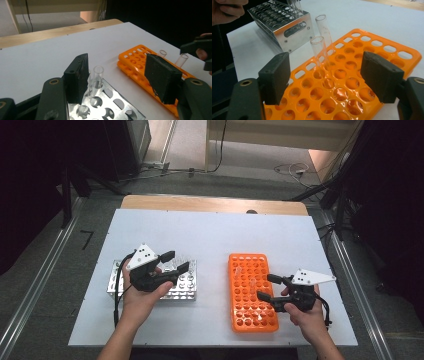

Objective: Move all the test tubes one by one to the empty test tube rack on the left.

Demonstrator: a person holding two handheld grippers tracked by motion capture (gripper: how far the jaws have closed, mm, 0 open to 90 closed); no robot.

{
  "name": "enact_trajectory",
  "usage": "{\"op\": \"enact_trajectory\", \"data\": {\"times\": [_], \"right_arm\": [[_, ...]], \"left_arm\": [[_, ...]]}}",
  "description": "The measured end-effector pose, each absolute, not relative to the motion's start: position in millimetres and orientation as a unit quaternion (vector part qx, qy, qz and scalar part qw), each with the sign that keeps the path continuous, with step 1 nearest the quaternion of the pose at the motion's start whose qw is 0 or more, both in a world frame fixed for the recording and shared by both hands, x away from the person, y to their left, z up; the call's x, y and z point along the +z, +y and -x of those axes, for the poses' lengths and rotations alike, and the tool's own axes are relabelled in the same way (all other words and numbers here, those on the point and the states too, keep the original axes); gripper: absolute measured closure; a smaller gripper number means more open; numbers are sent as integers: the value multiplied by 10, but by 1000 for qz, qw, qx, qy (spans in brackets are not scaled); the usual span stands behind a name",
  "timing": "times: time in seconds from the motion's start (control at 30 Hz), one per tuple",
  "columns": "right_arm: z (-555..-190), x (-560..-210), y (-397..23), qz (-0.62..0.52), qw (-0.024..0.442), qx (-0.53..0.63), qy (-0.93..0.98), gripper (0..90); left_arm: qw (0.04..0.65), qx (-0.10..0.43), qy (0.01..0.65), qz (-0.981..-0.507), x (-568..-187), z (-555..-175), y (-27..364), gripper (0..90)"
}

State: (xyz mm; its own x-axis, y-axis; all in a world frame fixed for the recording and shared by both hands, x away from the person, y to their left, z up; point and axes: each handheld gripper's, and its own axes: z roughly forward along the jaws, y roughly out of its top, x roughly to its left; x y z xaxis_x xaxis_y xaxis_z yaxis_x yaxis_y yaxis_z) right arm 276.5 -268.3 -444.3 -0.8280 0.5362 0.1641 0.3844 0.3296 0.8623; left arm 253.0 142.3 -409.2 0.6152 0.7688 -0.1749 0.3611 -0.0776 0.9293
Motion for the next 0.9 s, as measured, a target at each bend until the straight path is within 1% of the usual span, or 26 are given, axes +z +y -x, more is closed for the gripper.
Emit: {"op": "enact_trajectory", "data": {"times": [0.17,0.33,0.47,0.63,0.73,0.9], "right_arm": [[-2848,-4502,-2597,-278,75,493,821,269],[-2903,-4561,-2577,-277,75,485,826,347],[-2925,-4607,-2557,-276,71,478,831,379],[-2924,-4651,-2517,-274,73,468,837,444],[-2912,-4676,-2491,-268,71,467,839,510],[-2885,-4713,-2427,-259,78,456,848,573]], "left_arm": [[558,175,391,-711,-4117,-2485,1305,259],[560,165,380,-718,-4147,-2460,1186,181],[562,155,370,-723,-4173,-2450,1105,127],[562,148,365,-727,-4196,-2443,1043,98],[561,143,362,-730,-4205,-2439,1015,73],[565,137,357,-731,-4212,-2428,979,30]]}}
